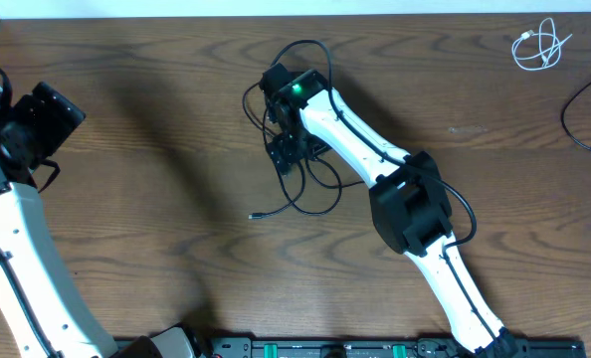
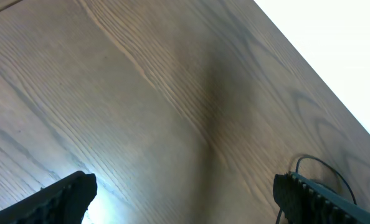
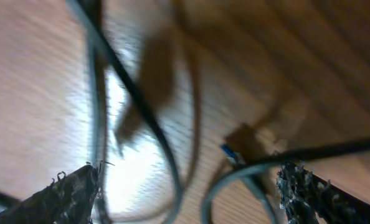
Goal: Untangle cables
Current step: 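Grasp the black cable bundle with the right gripper and lift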
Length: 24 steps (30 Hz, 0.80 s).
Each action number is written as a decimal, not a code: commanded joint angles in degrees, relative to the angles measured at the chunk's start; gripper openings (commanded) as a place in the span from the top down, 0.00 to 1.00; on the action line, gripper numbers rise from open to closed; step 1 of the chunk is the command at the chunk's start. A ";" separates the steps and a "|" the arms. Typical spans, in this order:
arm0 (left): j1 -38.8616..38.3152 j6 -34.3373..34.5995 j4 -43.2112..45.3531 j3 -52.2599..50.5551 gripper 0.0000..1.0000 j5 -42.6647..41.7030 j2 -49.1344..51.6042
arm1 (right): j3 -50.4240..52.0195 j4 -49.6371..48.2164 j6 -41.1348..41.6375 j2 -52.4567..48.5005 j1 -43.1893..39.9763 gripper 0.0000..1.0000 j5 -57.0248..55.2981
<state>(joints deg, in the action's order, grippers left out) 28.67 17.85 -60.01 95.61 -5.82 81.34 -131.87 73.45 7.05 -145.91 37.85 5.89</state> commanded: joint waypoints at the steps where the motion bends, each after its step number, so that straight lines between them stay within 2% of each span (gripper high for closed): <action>1: 0.24 0.26 -0.15 1.01 0.04 0.28 0.44 | 0.46 -1.27 -2.27 -1.86 0.98 0.11 6.40; 5: 0.24 0.26 -0.15 1.01 0.04 0.31 0.44 | 0.48 -3.02 -4.00 -1.86 1.25 0.10 11.50; 14: 0.24 0.26 -0.15 1.01 0.04 0.28 0.44 | 0.68 -3.93 -4.39 -2.58 1.95 0.12 10.27; 20: 0.24 0.26 -0.15 1.01 0.04 0.28 0.44 | 0.74 -4.55 -3.67 -4.68 4.68 0.18 3.89; 24: 0.24 0.26 -0.15 1.01 0.04 0.28 0.44 | 0.74 -4.44 1.90 -5.95 6.56 0.23 -5.75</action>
<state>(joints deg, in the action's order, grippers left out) 28.67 17.85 -60.01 95.61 -5.82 81.34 -132.00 68.95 4.97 -147.30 42.46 7.14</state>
